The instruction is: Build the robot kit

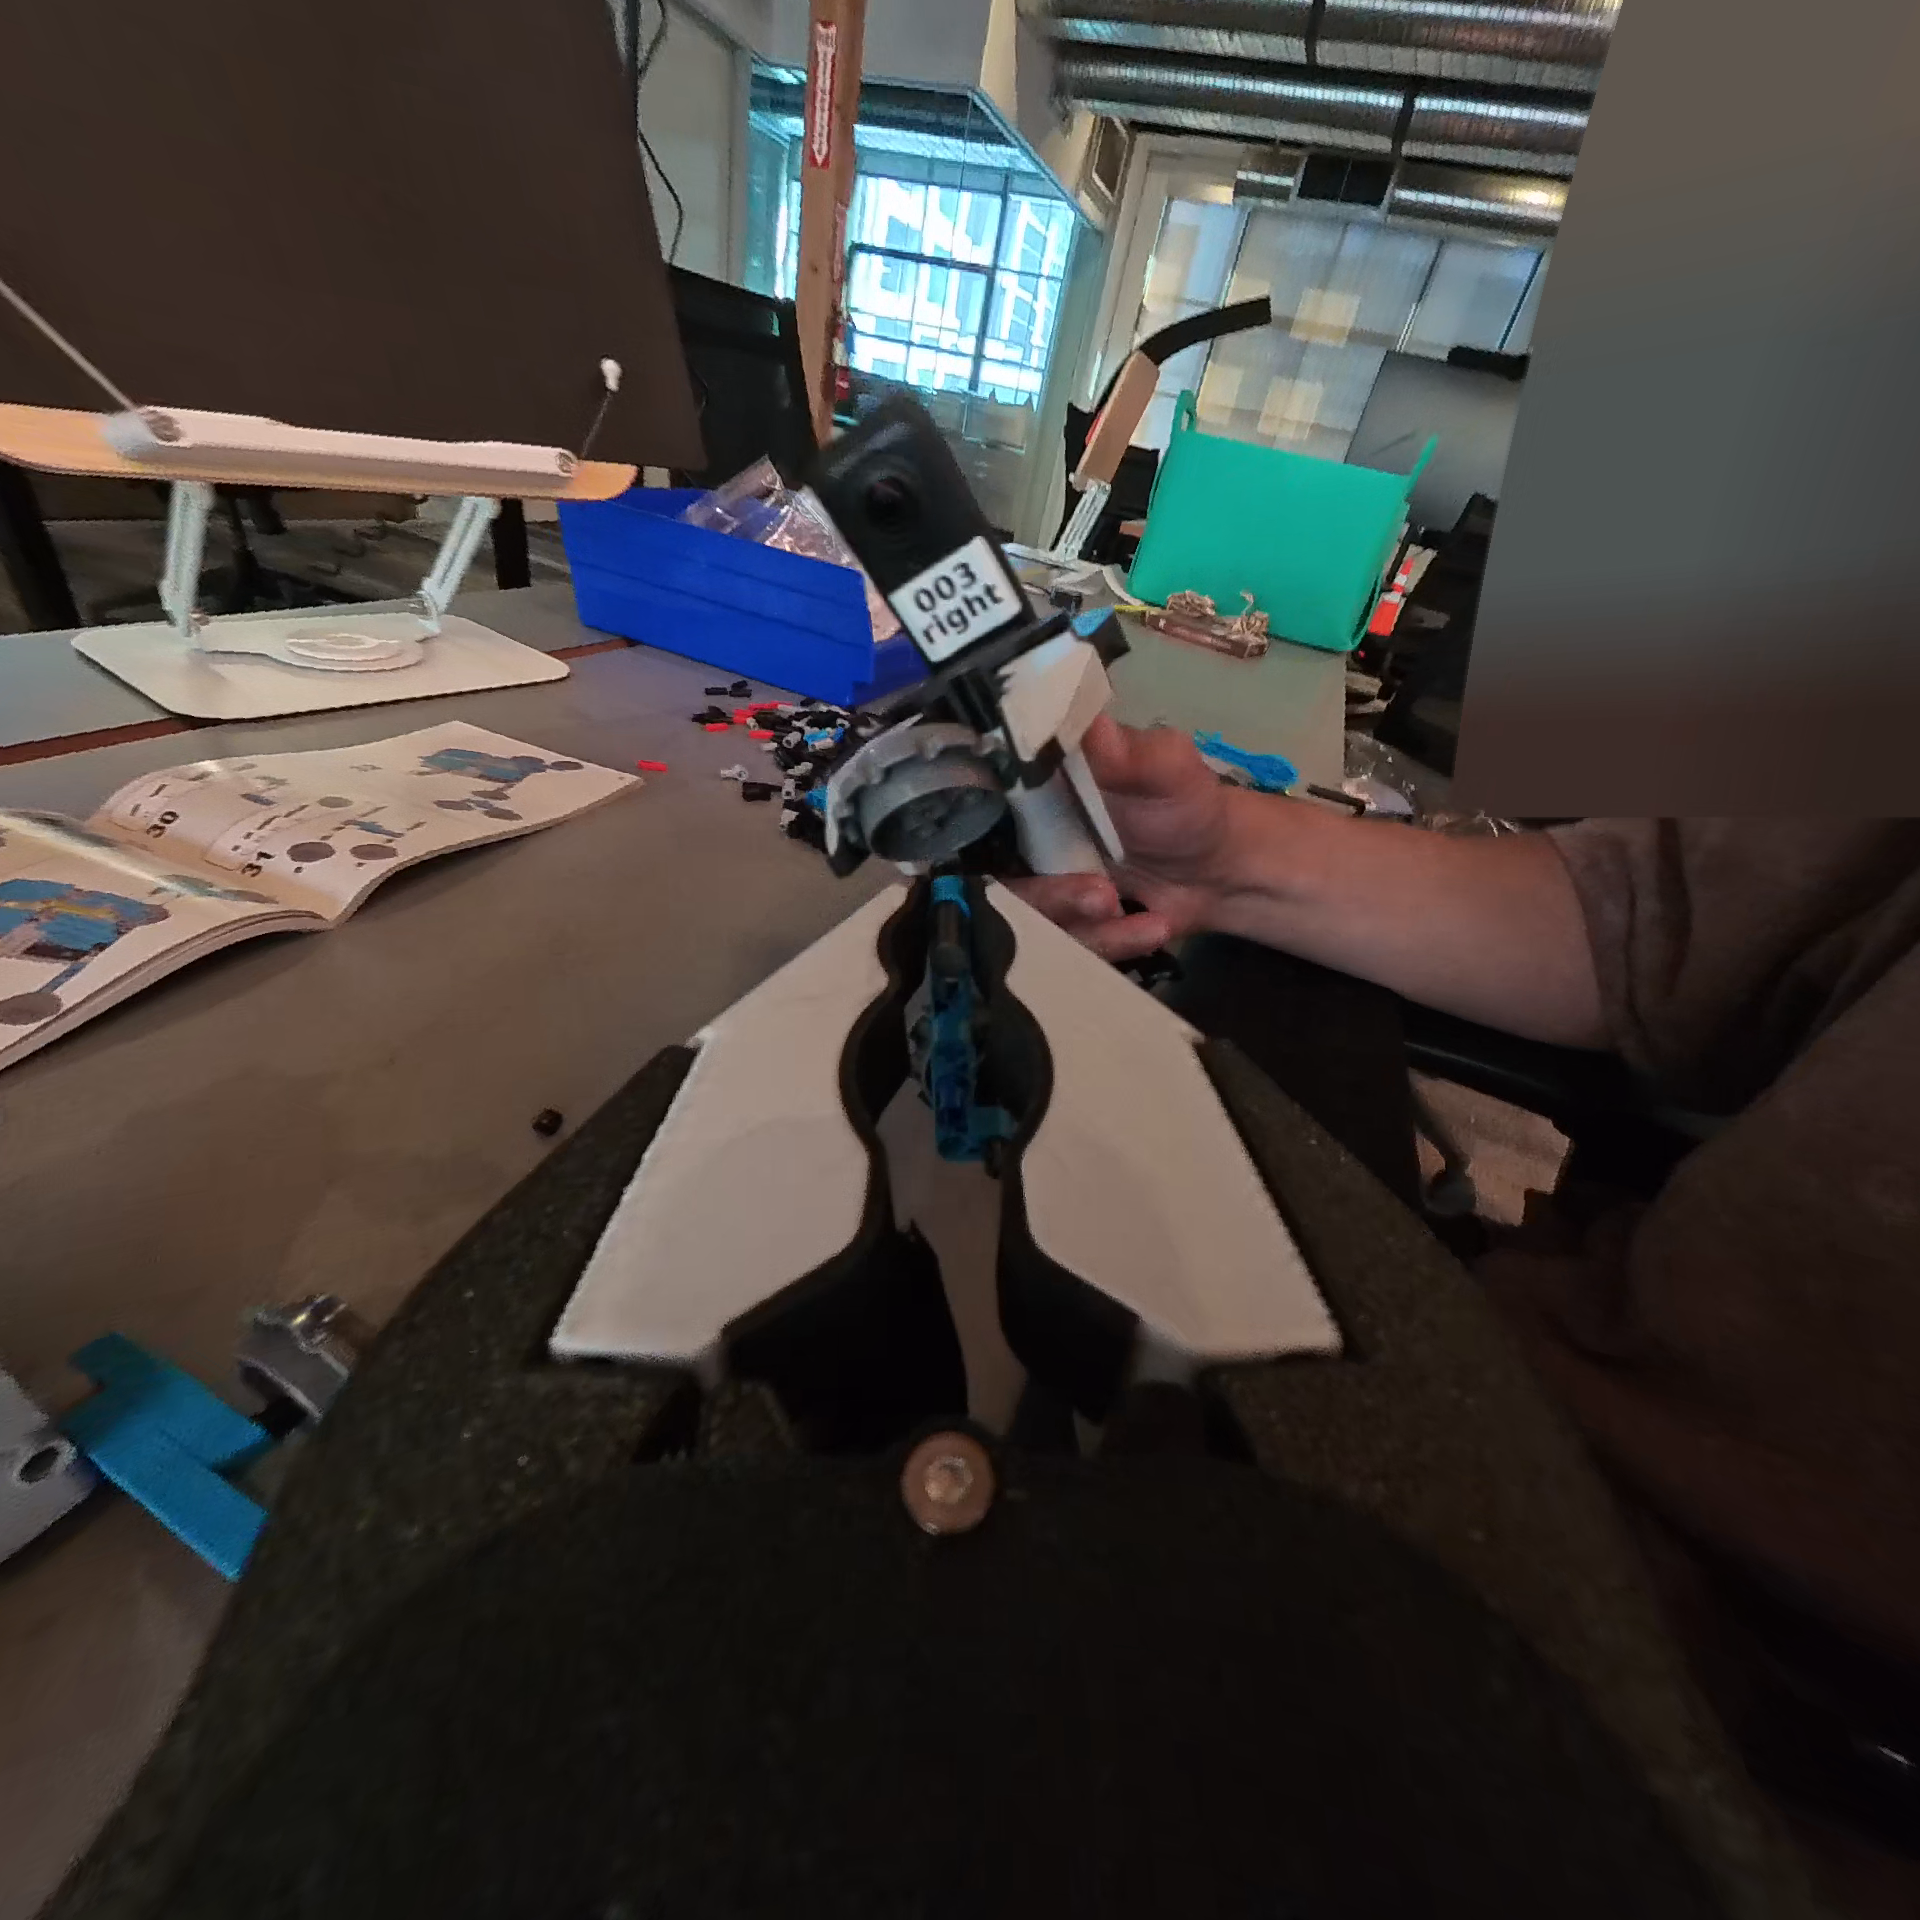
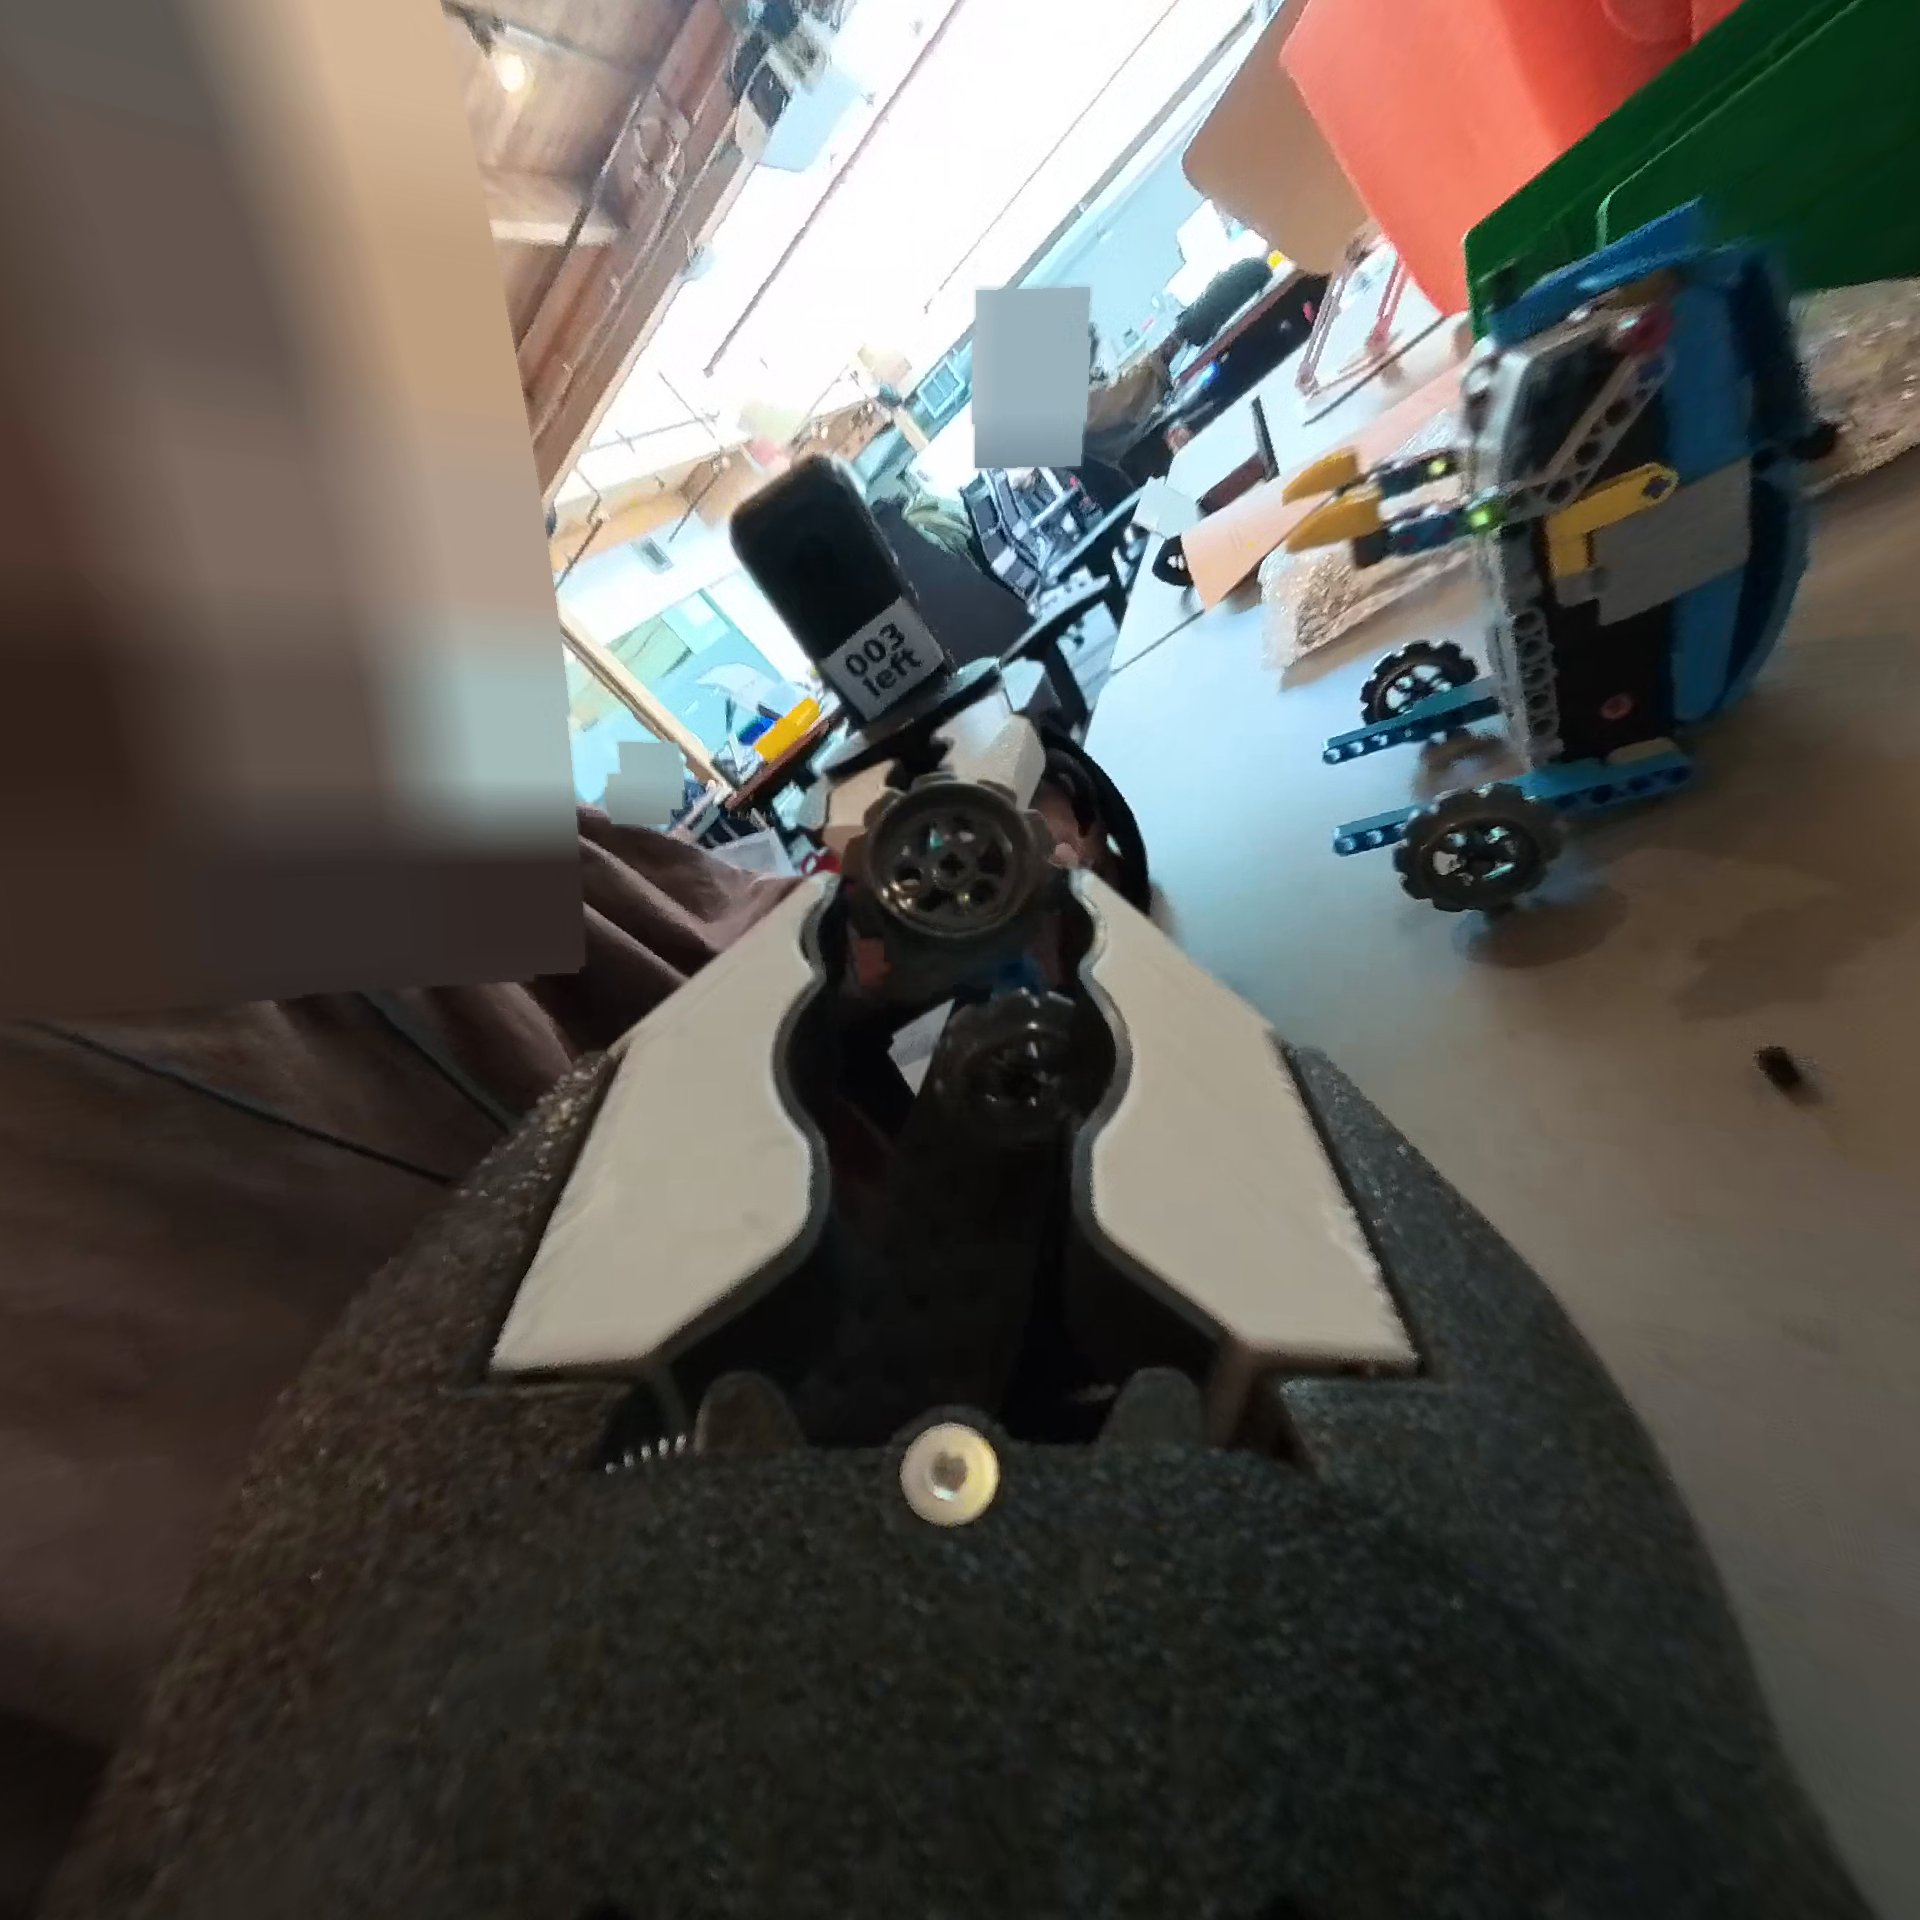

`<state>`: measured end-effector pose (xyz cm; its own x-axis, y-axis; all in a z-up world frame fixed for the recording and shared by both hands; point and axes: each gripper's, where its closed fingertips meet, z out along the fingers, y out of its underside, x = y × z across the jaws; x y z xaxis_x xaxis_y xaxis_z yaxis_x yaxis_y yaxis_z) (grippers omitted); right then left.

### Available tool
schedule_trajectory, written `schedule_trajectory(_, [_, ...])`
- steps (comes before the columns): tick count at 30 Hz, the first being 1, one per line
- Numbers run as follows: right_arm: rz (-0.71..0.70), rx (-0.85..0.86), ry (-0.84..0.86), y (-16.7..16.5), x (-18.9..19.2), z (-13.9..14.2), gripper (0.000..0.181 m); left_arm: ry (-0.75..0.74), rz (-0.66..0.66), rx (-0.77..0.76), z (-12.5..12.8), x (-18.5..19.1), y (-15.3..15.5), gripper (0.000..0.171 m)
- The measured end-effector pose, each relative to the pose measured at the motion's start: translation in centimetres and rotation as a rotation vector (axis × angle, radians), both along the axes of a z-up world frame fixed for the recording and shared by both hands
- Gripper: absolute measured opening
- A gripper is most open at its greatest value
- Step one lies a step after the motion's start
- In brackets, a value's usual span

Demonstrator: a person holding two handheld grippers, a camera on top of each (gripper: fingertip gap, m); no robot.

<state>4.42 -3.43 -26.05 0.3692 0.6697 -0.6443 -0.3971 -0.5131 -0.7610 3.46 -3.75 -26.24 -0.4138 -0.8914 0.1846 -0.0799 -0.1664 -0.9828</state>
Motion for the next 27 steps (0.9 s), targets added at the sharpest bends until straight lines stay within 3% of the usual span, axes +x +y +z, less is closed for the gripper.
schedule_trajectory(2, [-0.088,-0.034,-0.048,0.5,1.5,-0.9,0.039,0.014,0.023,-0.021,-0.1,0.2,0.5,0.006])
schedule_trajectory(3, [-0.157,-0.084,-0.155,0.9,2.7,-2.5,0.040,0.032,0.025,-0.017,-0.4,0.4,0.5,0.006])
schedule_trajectory(6, [-0.293,-0.231,-0.725,-0.3,7.1,-9.6,0.041,0.079,0.037,0.070,-1.4,1.0,-0.2,0.006])
schedule_trajectory(7, [-0.282,-0.253,-0.826,-1.0,7.7,-10.6,0.041,0.093,0.043,0.106,-1.7,1.2,-0.4,0.006])
schedule_trajectory(12, [-0.271,-0.289,-1.061,-2.1,8.9,-13.1,0.040,0.156,0.066,0.234,-3.2,1.9,-1.3,0.006])
schedule_trajectory(16, [-0.329,-0.262,-0.973,-1.7,8.8,-10.8,0.050,0.174,0.090,0.328,-3.9,2.1,-1.7,0.006])
schedule_trajectory(19, [-0.380,-0.188,-0.642,-0.7,4.9,-4.9,0.050,0.196,0.118,0.392,-4.5,2.4,-1.8,0.006])
schedule_trajectory(21, [-0.415,-0.231,-0.442,-0.4,2.3,-3.0,0.052,0.200,0.150,0.437,-4.7,2.6,-1.7,0.005])
schedule_trajectory(24, [-0.473,-0.319,-0.511,-0.6,0.7,-4.8,0.056,0.197,0.198,0.526,-5.1,2.7,-1.6,0.006])
schedule_trajectory(27, [-0.530,-0.318,-0.517,-0.8,0.6,-4.8,0.045,0.186,0.228,0.598,-5.2,2.7,-1.7,0.006])
